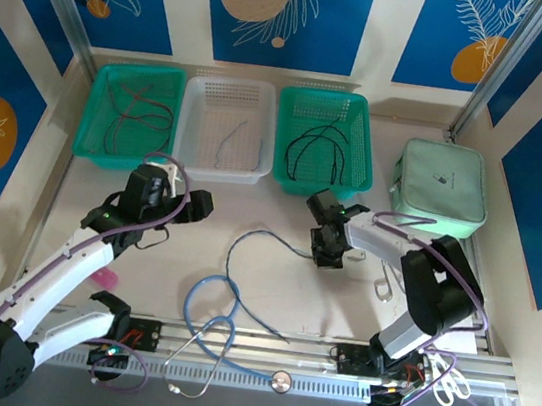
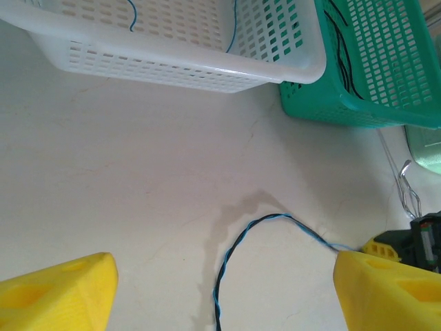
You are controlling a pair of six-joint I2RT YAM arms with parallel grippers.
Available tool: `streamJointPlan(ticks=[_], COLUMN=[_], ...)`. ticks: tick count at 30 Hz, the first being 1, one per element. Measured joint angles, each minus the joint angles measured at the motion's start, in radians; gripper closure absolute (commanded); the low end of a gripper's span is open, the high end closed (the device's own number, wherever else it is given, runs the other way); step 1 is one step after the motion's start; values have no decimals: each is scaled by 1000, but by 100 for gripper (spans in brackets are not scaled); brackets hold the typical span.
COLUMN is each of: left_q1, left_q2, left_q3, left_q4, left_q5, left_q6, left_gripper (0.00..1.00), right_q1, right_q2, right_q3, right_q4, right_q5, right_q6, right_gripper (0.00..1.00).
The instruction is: Untangle the cables
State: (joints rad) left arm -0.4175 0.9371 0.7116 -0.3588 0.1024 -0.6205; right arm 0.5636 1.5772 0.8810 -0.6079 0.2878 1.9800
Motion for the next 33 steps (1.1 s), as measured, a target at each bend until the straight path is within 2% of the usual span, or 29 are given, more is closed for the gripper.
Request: streamJointPlan(ticks=[5, 9, 13, 18, 24, 28, 33], left_q1=[-3, -5, -5, -5, -5, -5, -5], left_q2=[0, 0, 19, 94, 139, 153, 158], left_q3=[3, 19, 61, 153, 237, 303, 368], left_q4=[-1, -15, -23, -23, -18, -16, -2], left_q5=[0, -2, 10, 79, 161, 209, 262], left_q6=[0, 17, 27, 27, 27, 32, 53], left_gripper=[19, 21, 22, 23, 24, 25, 28], right_q1=[10, 26, 32, 32, 5, -28, -79], right_q2=[-185, -332, -443, -521, -552, -526, -485], right_q3=[6, 55, 147, 237, 256, 289, 364], right_q4=[22, 22, 71, 206, 358, 429, 526], right_q5=[95, 159, 208, 214, 106, -23, -205], right_q6=[-22, -114, -331, -639, -911, -1054, -1158], right_gripper=[100, 100, 100, 100, 100, 100, 100])
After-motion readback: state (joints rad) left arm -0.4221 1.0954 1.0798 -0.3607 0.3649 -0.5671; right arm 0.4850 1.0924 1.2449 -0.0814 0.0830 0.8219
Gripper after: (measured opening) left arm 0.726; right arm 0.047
